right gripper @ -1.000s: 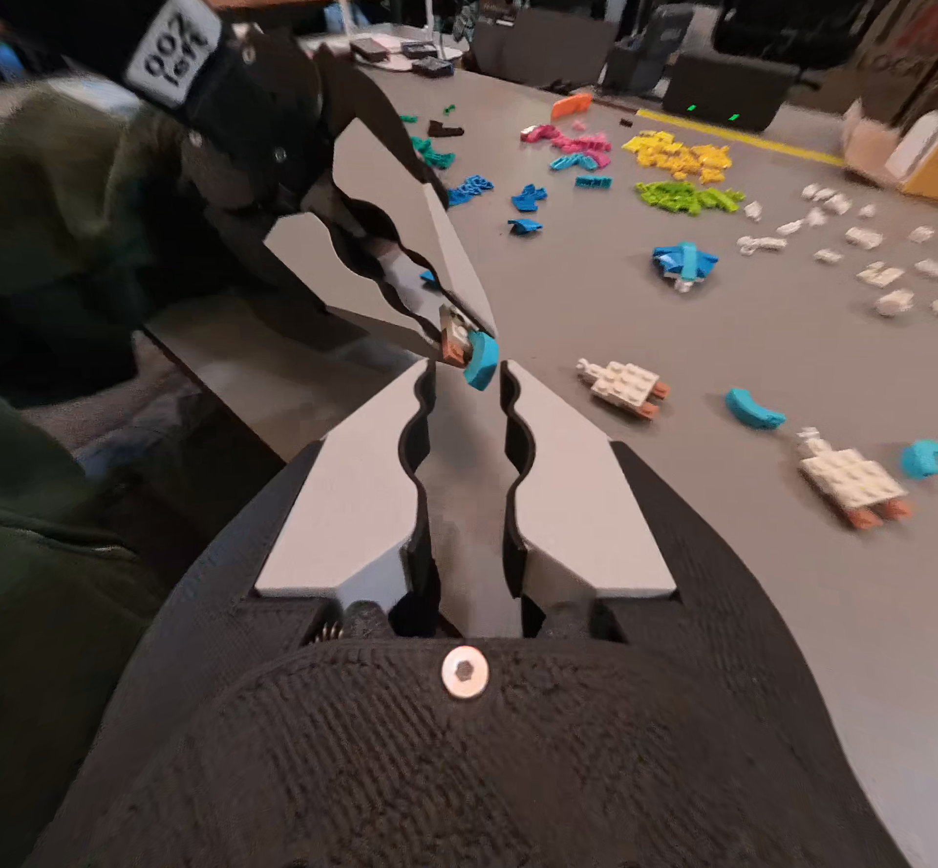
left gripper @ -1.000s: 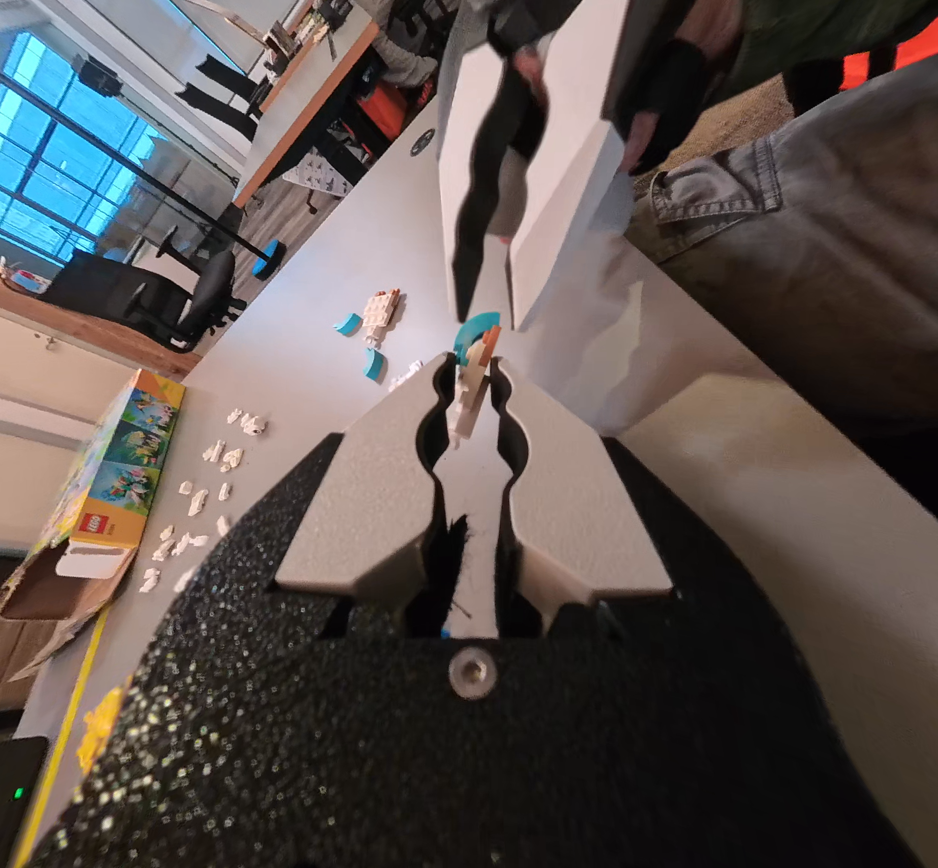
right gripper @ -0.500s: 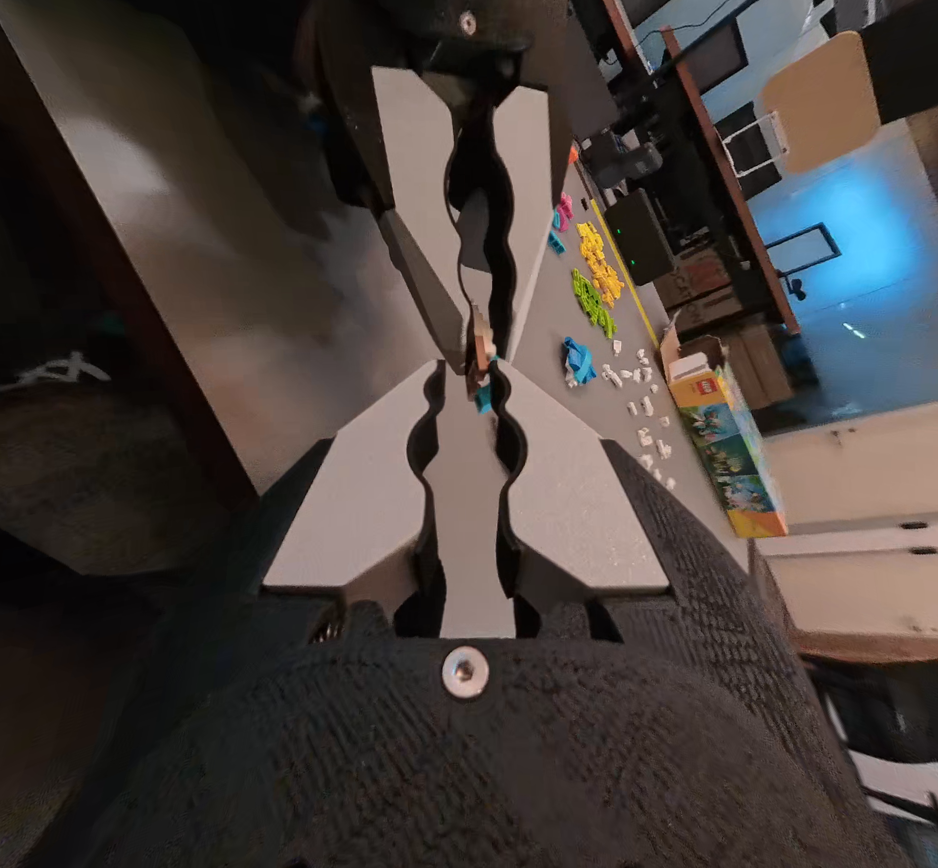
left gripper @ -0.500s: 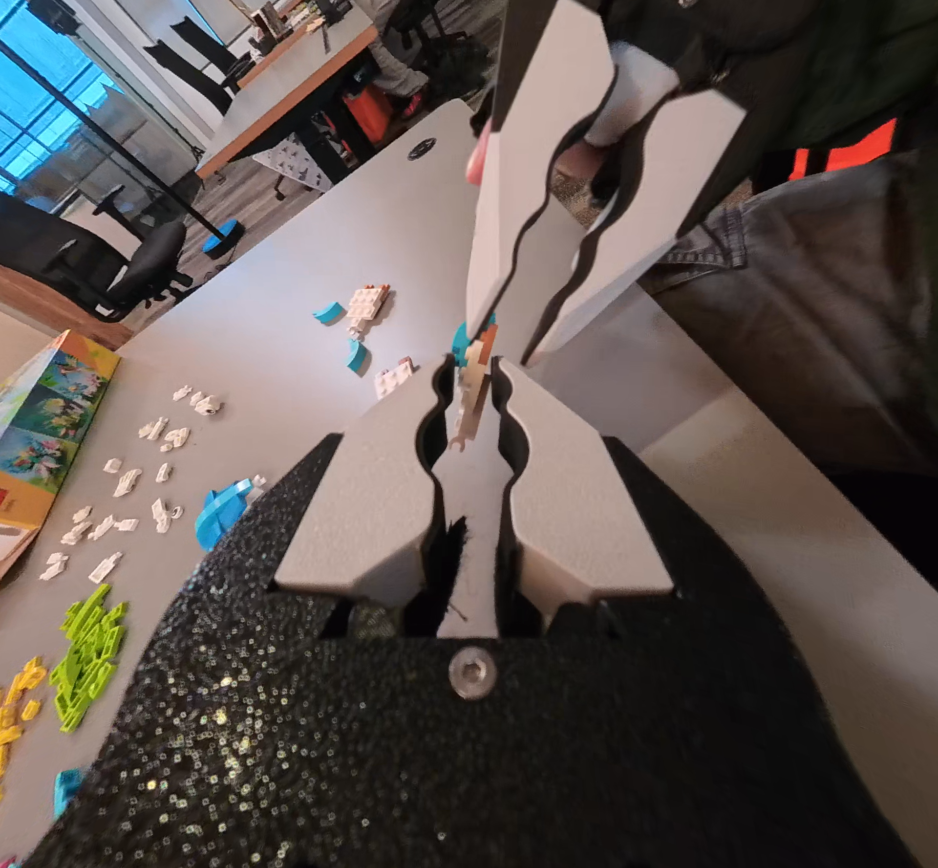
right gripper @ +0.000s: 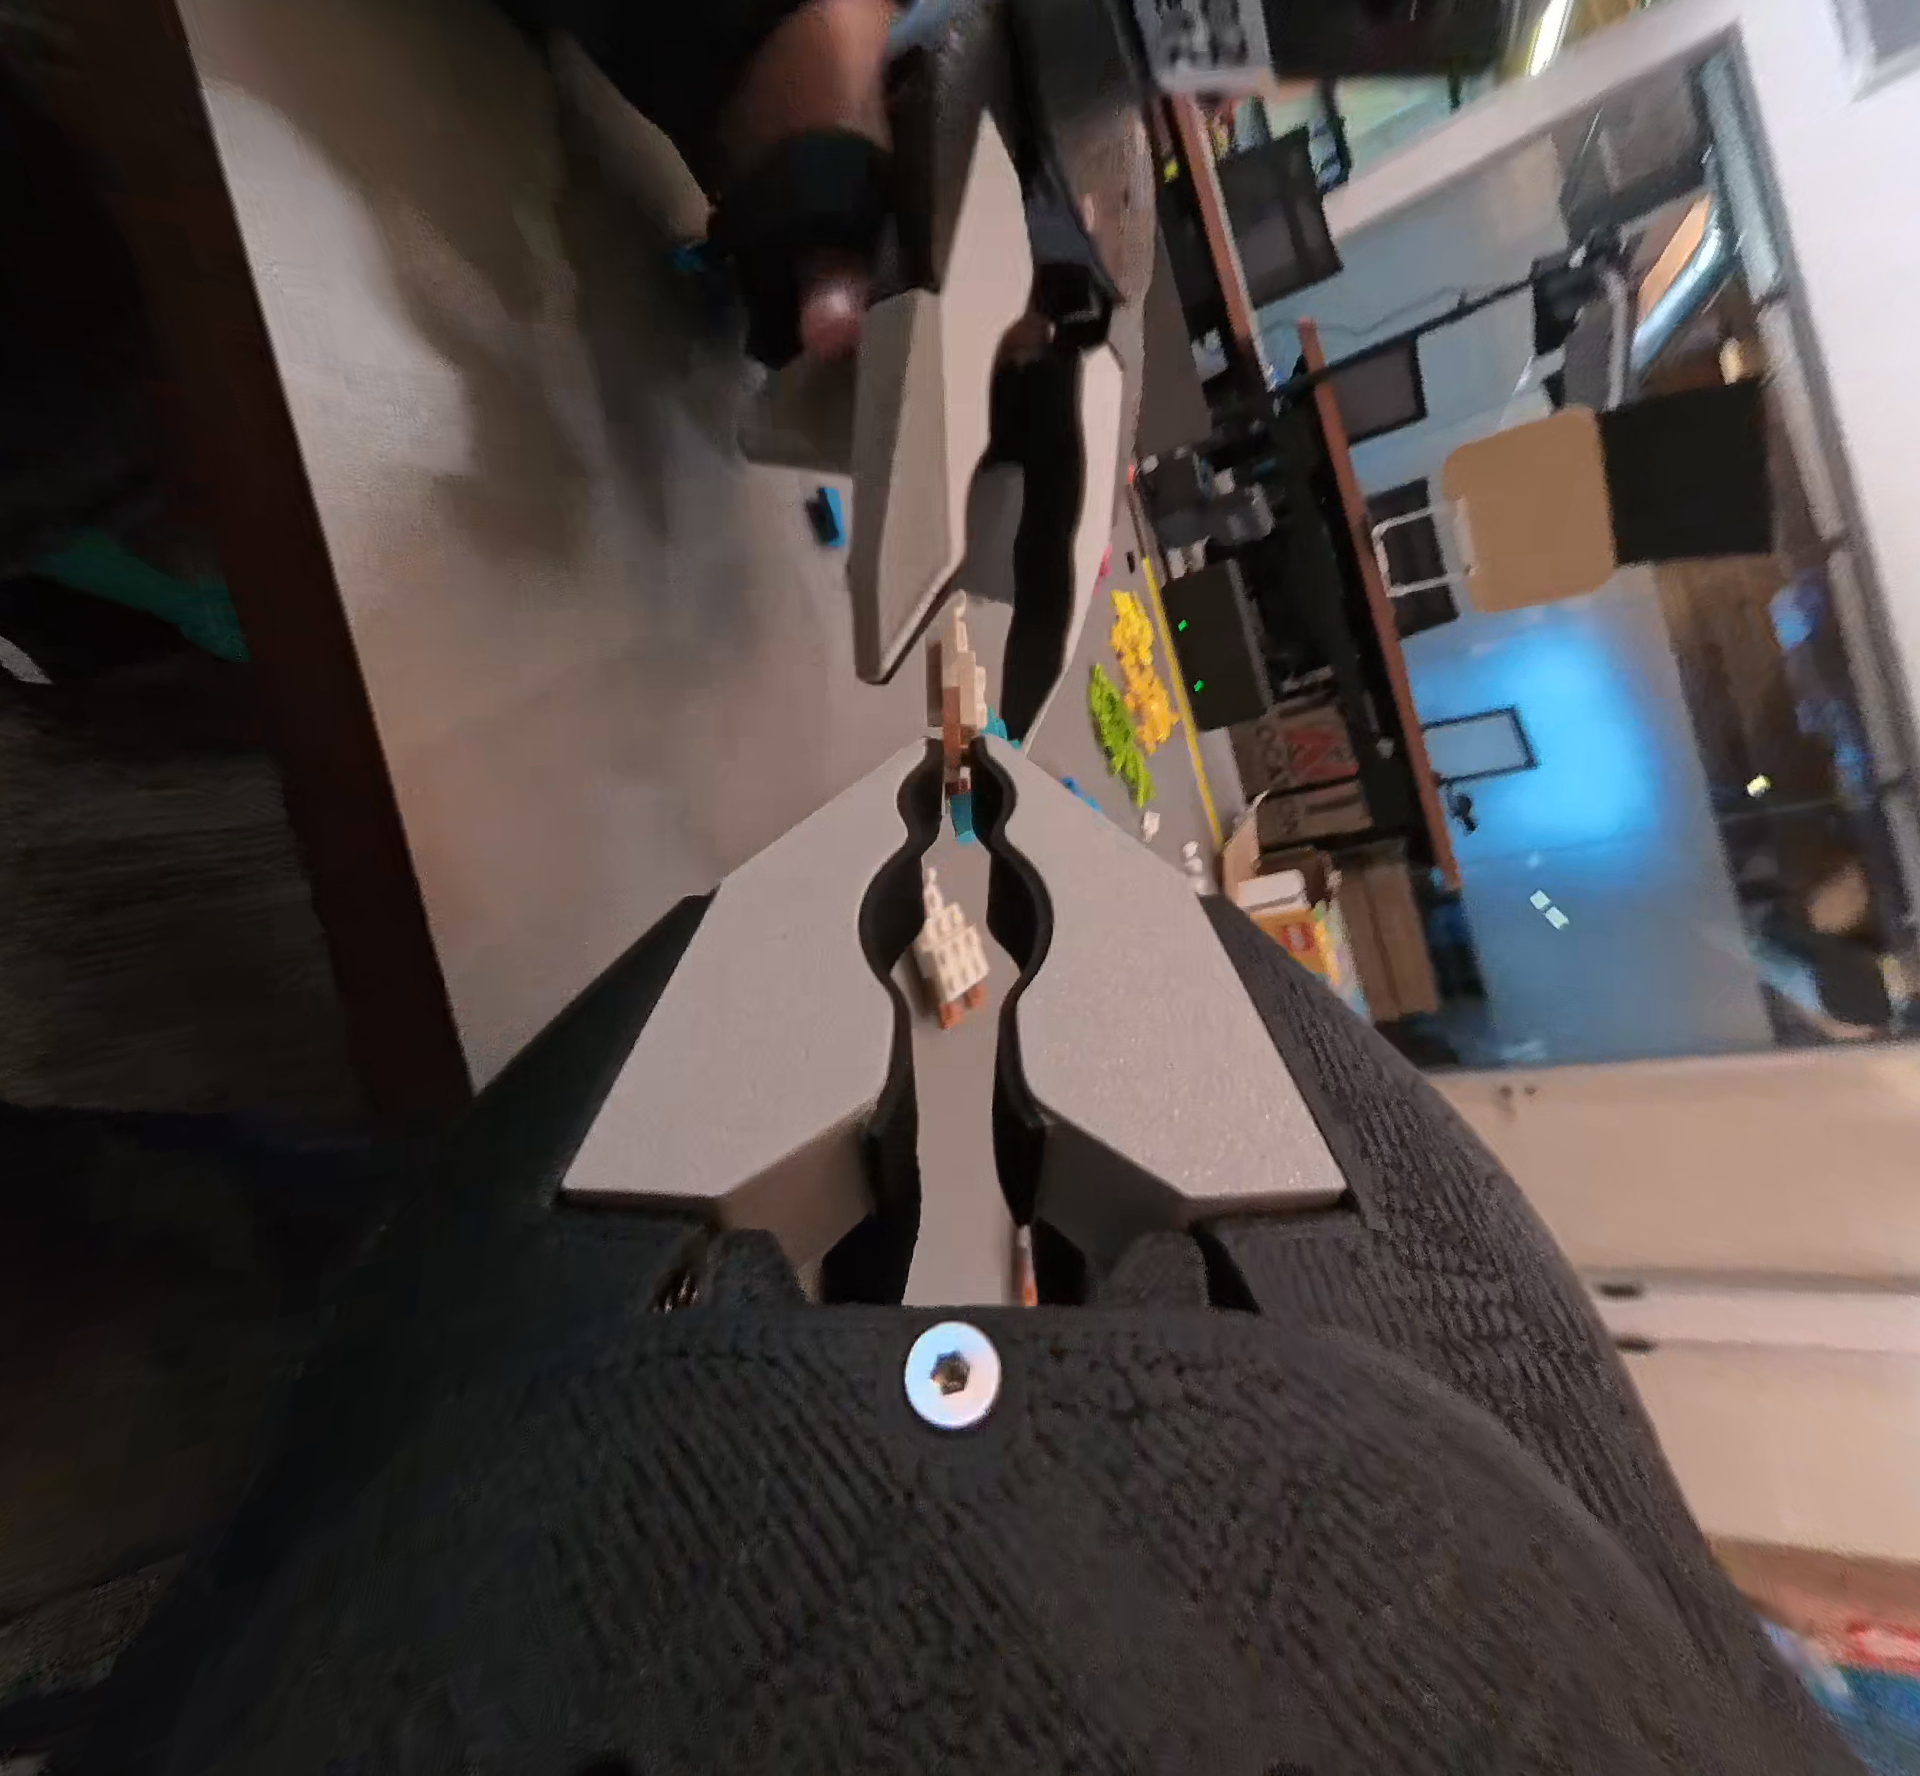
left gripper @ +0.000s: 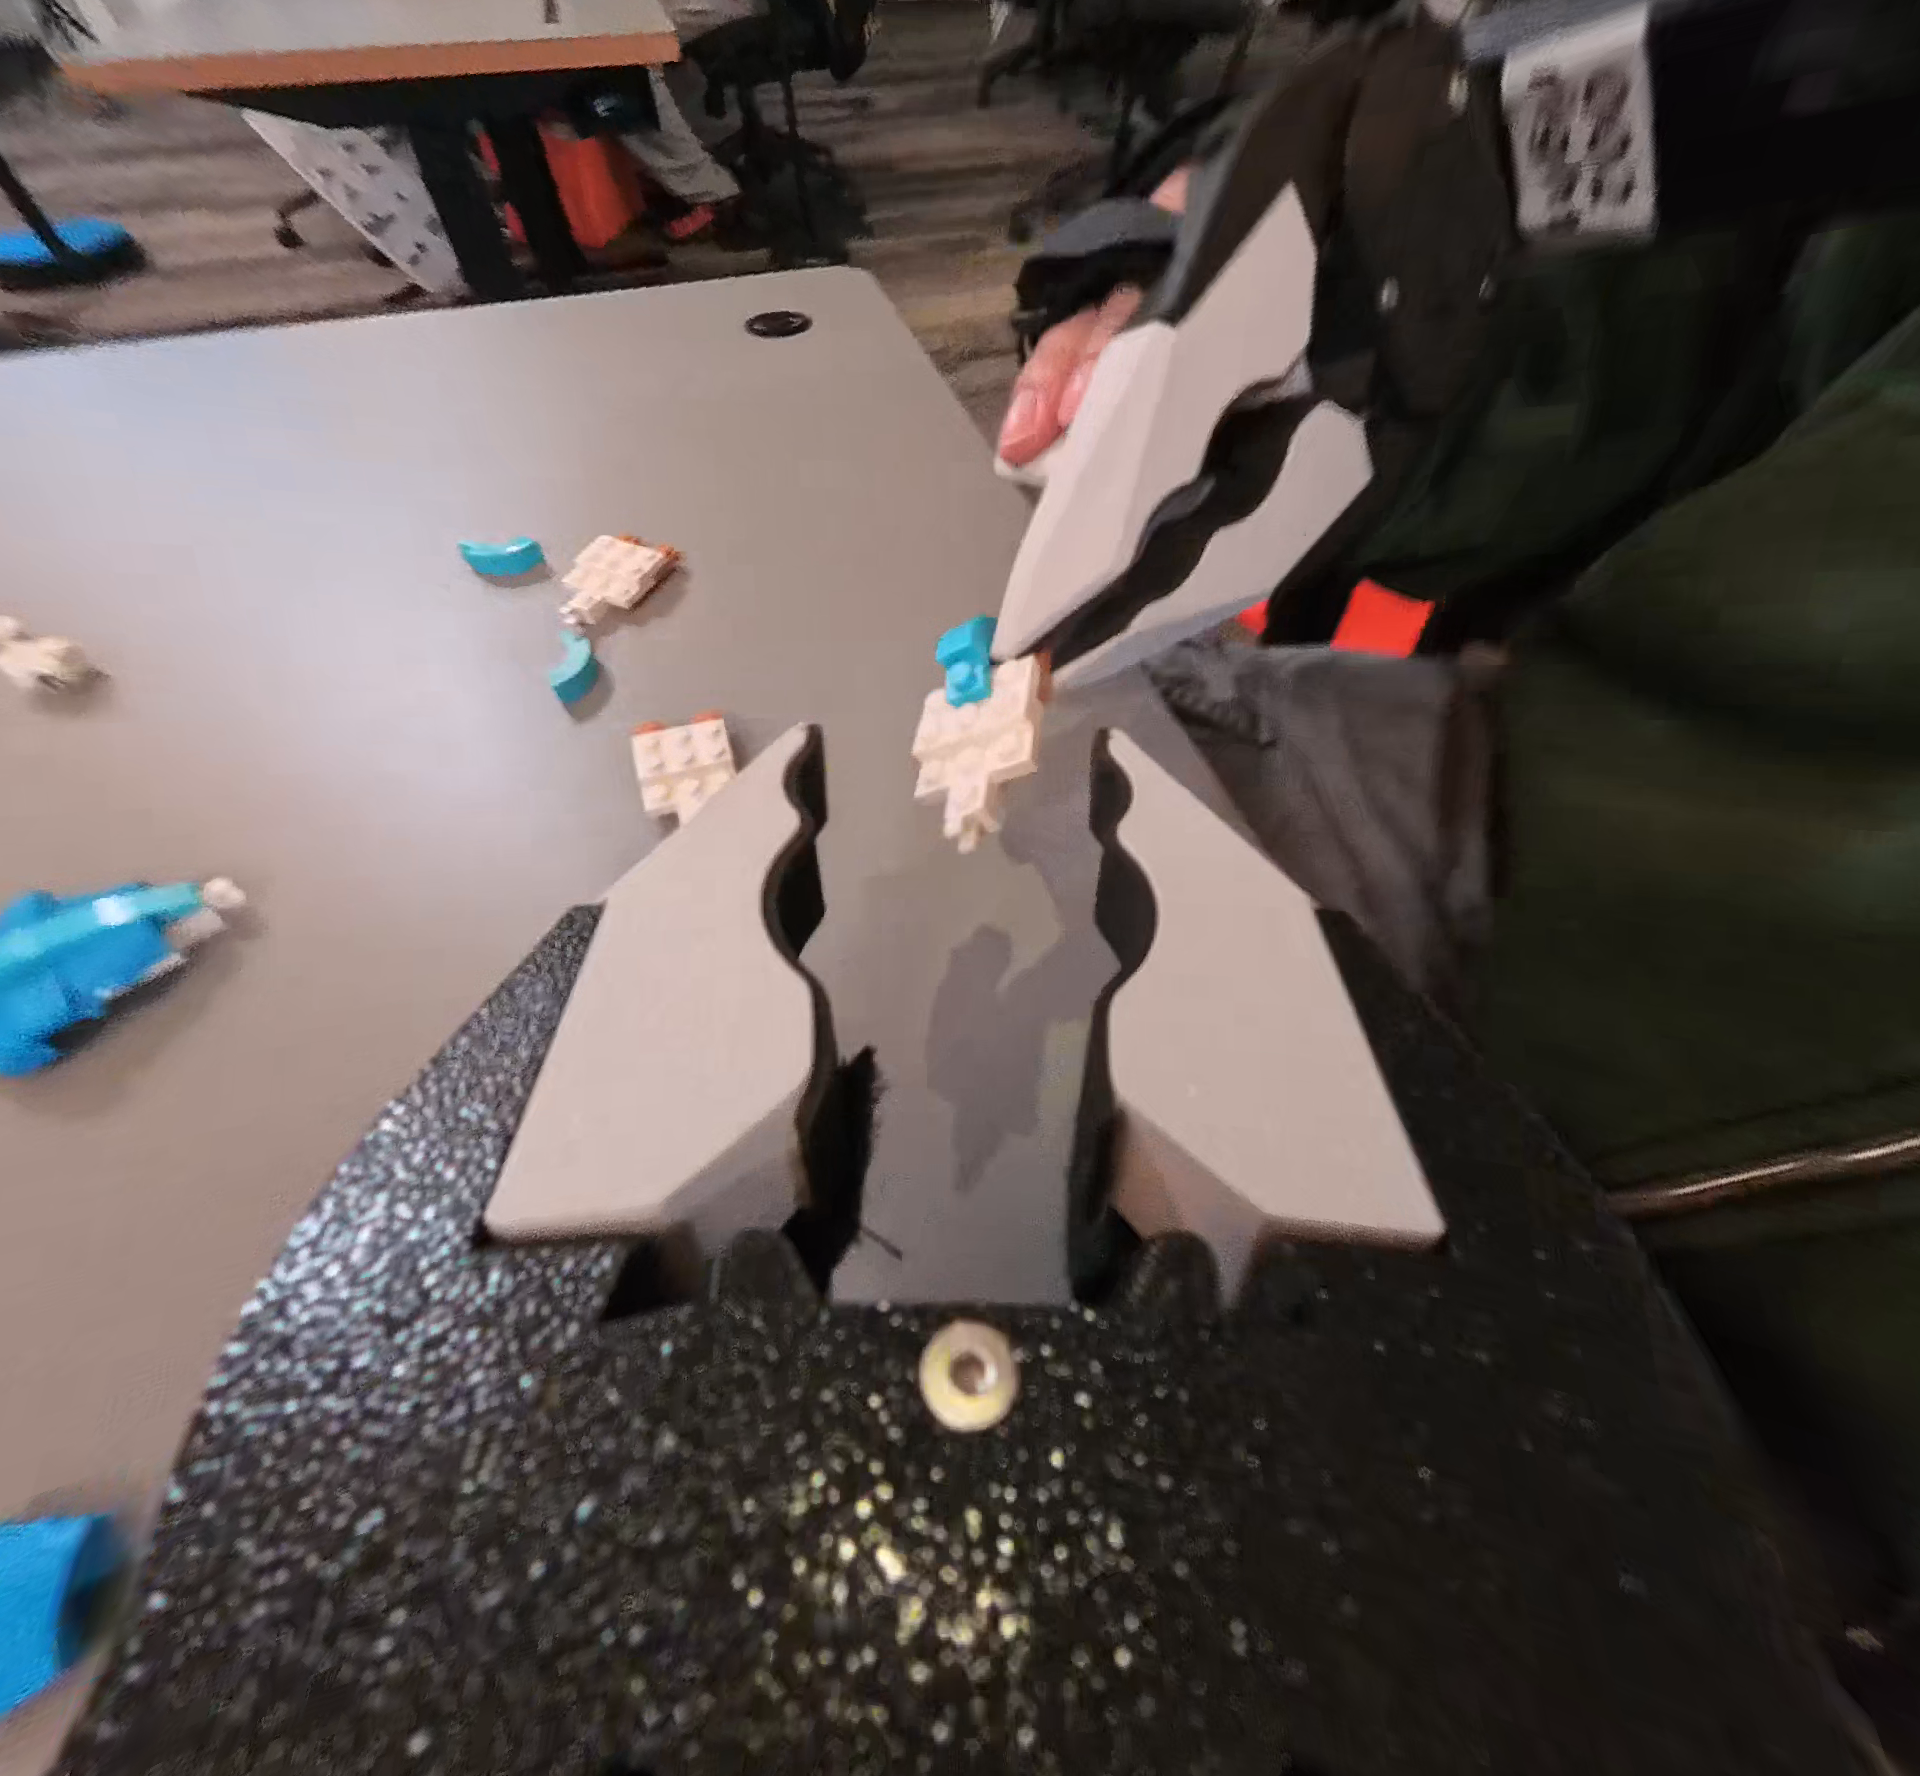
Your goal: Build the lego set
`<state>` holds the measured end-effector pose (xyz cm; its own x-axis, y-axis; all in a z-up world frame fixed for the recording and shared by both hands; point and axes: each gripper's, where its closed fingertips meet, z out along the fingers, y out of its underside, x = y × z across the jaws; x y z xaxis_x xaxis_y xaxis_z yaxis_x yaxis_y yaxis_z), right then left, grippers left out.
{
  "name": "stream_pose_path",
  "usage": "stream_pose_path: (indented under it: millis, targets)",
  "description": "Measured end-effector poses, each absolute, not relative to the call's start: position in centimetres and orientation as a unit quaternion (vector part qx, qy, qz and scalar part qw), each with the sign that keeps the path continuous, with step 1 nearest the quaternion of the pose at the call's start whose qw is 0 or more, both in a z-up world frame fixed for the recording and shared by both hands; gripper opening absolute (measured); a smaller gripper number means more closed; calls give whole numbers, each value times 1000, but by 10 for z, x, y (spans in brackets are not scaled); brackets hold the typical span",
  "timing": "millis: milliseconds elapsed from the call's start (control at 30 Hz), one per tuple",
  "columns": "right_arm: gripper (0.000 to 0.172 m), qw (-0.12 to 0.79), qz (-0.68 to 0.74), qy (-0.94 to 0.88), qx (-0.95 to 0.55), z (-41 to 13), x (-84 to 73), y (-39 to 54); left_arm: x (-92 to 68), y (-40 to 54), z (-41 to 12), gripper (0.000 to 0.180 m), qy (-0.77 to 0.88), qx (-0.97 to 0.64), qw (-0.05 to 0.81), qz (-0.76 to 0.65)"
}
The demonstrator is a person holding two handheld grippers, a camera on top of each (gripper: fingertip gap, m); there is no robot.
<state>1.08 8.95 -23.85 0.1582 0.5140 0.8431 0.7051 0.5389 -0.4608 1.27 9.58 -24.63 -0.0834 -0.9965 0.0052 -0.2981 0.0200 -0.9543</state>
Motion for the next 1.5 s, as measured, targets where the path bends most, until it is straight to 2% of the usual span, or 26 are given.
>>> stream_pose_path:
  millis: [33,200,400,500,633,700,800,1000,1300,1500]
  targets:
    - [4,601,-87,-650,-457,-236,10,88,12,96,-245,49,579,-555,385,-456]
    - [4,622,-98,-662,-406,-225,8,85,12,90,-240,48,554,-562,344,-509]
    - [4,615,-119,-675,-389,-229,5,87,13,86,-239,25,554,-558,340,-516]
    - [6,615,-110,-671,-401,-231,4,88,13,88,-242,25,556,-565,334,-510]
    - [36,625,-84,-646,-430,-225,6,92,12,88,-247,25,548,-584,303,-517]
    - [42,603,-52,-649,-460,-231,6,94,12,85,-247,25,543,-585,286,-530]
    - [29,599,-11,-653,-464,-231,1,89,12,79,-244,25,536,-578,263,-556]
    - [17,597,5,-657,-461,-229,-4,87,10,74,-239,25,529,-566,246,-582]
    - [14,594,-1,-648,-477,-227,-2,87,11,73,-236,25,523,-561,248,-592]
    - [14,603,-70,-650,-457,-224,0,89,12,76,-233,25,515,-560,262,-593]
